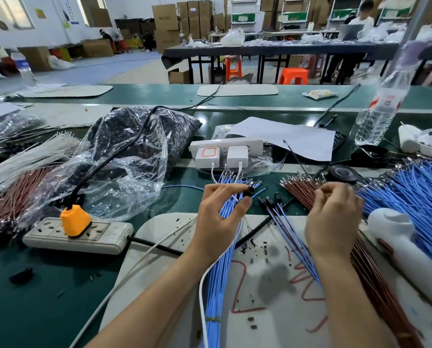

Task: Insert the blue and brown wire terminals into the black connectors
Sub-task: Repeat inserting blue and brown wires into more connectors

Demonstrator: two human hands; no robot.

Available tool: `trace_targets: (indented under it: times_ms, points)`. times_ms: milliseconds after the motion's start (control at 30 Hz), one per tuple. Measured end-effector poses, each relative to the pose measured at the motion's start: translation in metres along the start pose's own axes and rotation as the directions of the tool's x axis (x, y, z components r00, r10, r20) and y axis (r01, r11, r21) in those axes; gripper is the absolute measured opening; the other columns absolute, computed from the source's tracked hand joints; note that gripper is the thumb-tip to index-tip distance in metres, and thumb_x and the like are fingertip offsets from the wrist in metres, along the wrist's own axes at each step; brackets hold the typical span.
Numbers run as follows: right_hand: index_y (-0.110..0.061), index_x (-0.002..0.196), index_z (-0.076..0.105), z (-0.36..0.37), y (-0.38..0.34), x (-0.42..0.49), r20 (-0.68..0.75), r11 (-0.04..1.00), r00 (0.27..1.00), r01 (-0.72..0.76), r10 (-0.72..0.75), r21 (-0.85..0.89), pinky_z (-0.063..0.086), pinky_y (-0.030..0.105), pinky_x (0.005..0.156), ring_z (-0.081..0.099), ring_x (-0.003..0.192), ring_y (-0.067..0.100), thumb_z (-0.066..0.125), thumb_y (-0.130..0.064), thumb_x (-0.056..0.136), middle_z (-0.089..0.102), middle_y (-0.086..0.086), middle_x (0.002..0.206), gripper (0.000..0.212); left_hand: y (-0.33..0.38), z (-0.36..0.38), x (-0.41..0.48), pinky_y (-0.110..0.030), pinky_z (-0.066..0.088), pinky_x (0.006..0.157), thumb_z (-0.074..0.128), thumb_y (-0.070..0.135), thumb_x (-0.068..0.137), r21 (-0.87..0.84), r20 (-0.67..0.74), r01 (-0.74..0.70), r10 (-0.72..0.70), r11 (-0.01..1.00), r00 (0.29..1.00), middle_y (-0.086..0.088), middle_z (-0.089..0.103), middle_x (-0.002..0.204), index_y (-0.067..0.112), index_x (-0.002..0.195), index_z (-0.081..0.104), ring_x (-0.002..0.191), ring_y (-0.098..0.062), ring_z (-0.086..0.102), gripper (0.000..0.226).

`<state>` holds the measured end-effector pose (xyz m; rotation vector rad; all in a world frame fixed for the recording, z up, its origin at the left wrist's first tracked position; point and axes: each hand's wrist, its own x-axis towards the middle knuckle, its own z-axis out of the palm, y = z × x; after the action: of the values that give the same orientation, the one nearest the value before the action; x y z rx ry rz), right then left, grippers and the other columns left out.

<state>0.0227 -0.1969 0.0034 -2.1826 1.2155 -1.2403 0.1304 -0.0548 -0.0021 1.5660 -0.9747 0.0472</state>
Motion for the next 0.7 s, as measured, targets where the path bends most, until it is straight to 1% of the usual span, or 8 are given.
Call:
trace_targets:
  times_ms: [100,200,267,367,433,533,600,700]
  points:
    - [-0.003,0.093,0.058,-0.005,-0.023,-0.009,0.057,0.927,0.954,0.269,-0.293,0.263,0.045,0.035,0.068,0.053,0.075,0.023,0.057,-0.004,0.092,0.059,0.007,0.084,0.002,0.000,0.003,0.000,-0.030,0.043,0.100,0.060,0.019,0.088,-0.038,0.052,-0.059,0.061,0.998,0.997,0.005,0.067,0.113,0.009,0.103,0.069,0.115,-0.018,0.052,0.020]
    - [-0.003,0.092,0.061,0.000,-0.038,-0.022,0.221,0.861,0.872,0.334,-0.437,0.383,0.046,0.034,0.064,0.057,0.069,0.023,0.059,-0.002,0.090,0.061,0.003,0.080,0.004,0.001,0.004,-0.001,-0.028,0.046,0.097,0.059,0.012,0.089,-0.076,0.095,-0.102,0.109,0.992,0.990,-0.001,0.068,0.113,0.006,0.104,0.068,0.112,-0.013,0.060,0.018]
    - [-0.004,0.094,0.064,0.003,-0.038,-0.024,0.289,0.862,0.857,0.288,-0.426,0.416,0.049,0.039,0.065,0.061,0.072,0.027,0.060,-0.002,0.090,0.066,0.005,0.082,0.006,-0.001,0.004,-0.001,-0.026,0.049,0.092,0.059,0.011,0.089,-0.097,0.087,-0.082,0.090,0.992,0.992,-0.002,0.070,0.107,0.007,0.104,0.068,0.104,-0.011,0.065,0.018]
    - [-0.008,0.094,0.067,0.004,-0.035,-0.024,0.299,0.870,0.863,0.267,-0.408,0.415,0.051,0.039,0.067,0.064,0.073,0.022,0.065,-0.003,0.086,0.068,0.000,0.082,0.009,-0.003,0.004,-0.001,-0.031,0.052,0.089,0.059,0.015,0.089,-0.129,0.057,0.007,0.000,0.992,0.998,-0.003,0.072,0.100,0.008,0.106,0.069,0.096,-0.014,0.067,0.021]
    - [-0.009,0.096,0.069,0.005,-0.035,-0.025,0.306,0.873,0.862,0.263,-0.404,0.411,0.053,0.040,0.069,0.065,0.076,0.022,0.066,-0.004,0.086,0.070,0.001,0.085,0.012,-0.002,0.006,-0.001,-0.029,0.052,0.087,0.060,0.015,0.088,-0.134,0.026,0.029,-0.026,0.991,0.999,-0.002,0.072,0.099,0.010,0.106,0.069,0.094,-0.012,0.068,0.021]
    - [-0.007,0.096,0.073,0.006,-0.030,-0.023,0.281,0.898,0.879,0.289,-0.386,0.331,0.052,0.042,0.076,0.064,0.083,0.027,0.068,-0.005,0.085,0.072,0.006,0.087,0.013,-0.004,0.001,0.004,-0.024,0.051,0.084,0.062,0.018,0.091,-0.154,-0.171,0.056,-0.082,0.986,0.982,0.000,0.072,0.096,0.014,0.105,0.067,0.090,-0.008,0.067,0.016]
    - [-0.006,0.095,0.075,0.006,-0.023,-0.020,0.197,0.924,0.912,0.319,-0.360,0.209,0.048,0.043,0.077,0.057,0.082,0.028,0.071,-0.007,0.082,0.072,0.007,0.083,0.013,-0.008,-0.008,0.009,-0.021,0.051,0.082,0.057,0.026,0.089,-0.141,-0.343,0.036,-0.083,0.989,0.936,0.003,0.070,0.095,0.018,0.105,0.064,0.088,-0.006,0.066,0.020]
    - [-0.008,0.097,0.075,0.006,-0.016,-0.017,0.102,0.968,0.963,0.243,-0.248,0.061,0.044,0.038,0.072,0.042,0.081,0.019,0.073,-0.014,0.082,0.072,0.005,0.079,0.016,-0.011,-0.016,0.011,-0.026,0.052,0.083,0.055,0.028,0.091,-0.086,-0.443,0.003,-0.041,0.996,0.895,-0.001,0.070,0.099,0.011,0.109,0.064,0.092,-0.010,0.067,0.026]
